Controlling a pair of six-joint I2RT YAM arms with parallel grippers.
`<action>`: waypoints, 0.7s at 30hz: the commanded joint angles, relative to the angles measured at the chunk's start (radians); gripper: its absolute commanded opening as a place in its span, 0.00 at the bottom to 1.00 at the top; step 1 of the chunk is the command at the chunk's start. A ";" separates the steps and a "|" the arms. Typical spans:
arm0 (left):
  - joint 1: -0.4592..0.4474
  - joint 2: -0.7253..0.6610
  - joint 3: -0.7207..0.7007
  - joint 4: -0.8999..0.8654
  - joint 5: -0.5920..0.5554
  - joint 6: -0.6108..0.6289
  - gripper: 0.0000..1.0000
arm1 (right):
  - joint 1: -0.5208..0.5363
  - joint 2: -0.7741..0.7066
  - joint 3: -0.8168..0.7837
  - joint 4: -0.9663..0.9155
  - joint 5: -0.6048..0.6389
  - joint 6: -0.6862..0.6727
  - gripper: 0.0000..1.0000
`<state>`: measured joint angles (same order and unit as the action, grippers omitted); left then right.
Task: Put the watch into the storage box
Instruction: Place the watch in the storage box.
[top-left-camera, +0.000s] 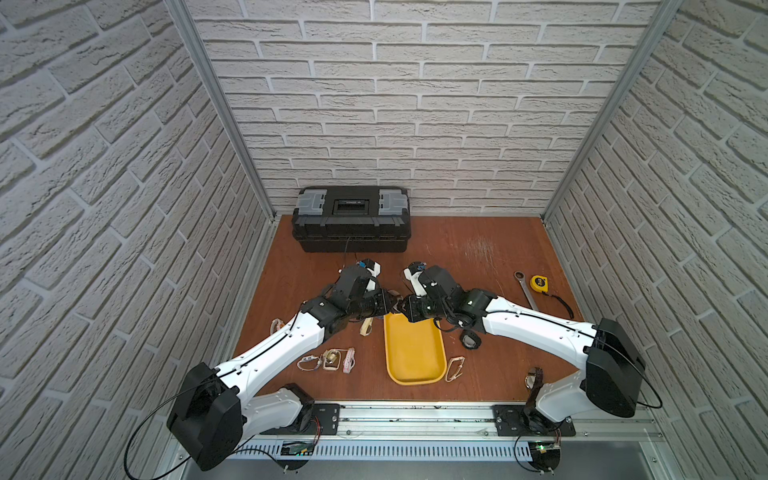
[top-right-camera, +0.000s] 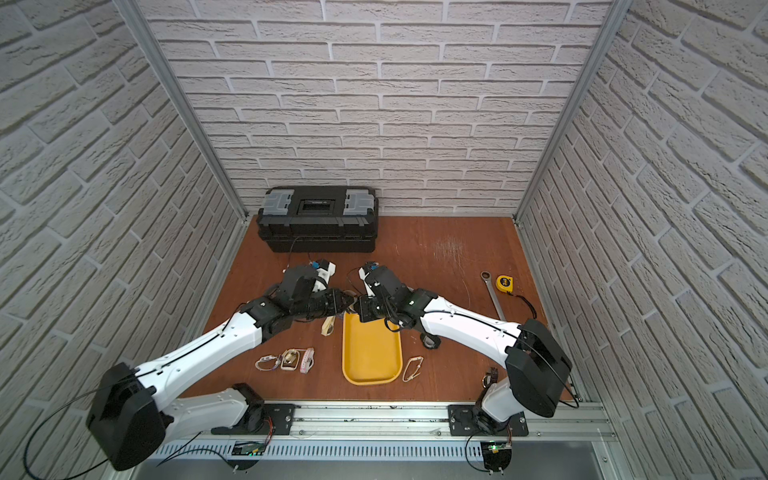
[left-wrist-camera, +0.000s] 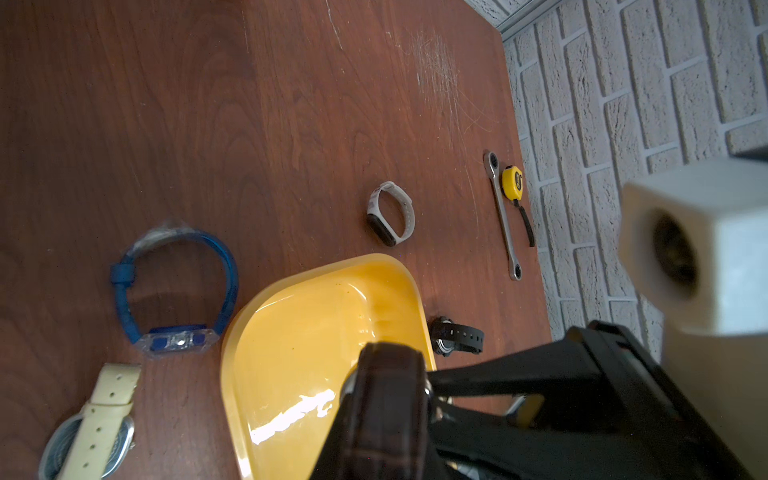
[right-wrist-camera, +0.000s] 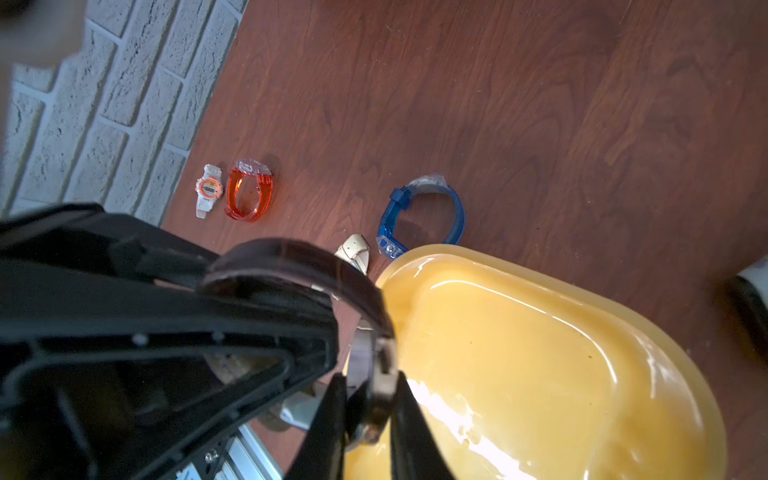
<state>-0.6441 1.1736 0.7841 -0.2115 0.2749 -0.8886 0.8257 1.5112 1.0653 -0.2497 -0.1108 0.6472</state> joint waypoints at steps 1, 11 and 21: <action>-0.011 -0.028 -0.019 0.105 0.024 -0.021 0.16 | 0.003 0.012 0.031 0.035 -0.027 -0.006 0.06; 0.024 -0.101 -0.039 0.071 -0.035 -0.080 0.98 | 0.007 -0.095 0.055 -0.237 0.013 -0.045 0.03; 0.061 -0.245 0.093 -0.433 -0.375 -0.006 0.98 | 0.107 -0.001 0.147 -0.675 0.294 -0.102 0.02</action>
<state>-0.5831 0.9367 0.8341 -0.4763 0.0257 -0.9428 0.8997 1.4654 1.1934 -0.7845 0.0624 0.5640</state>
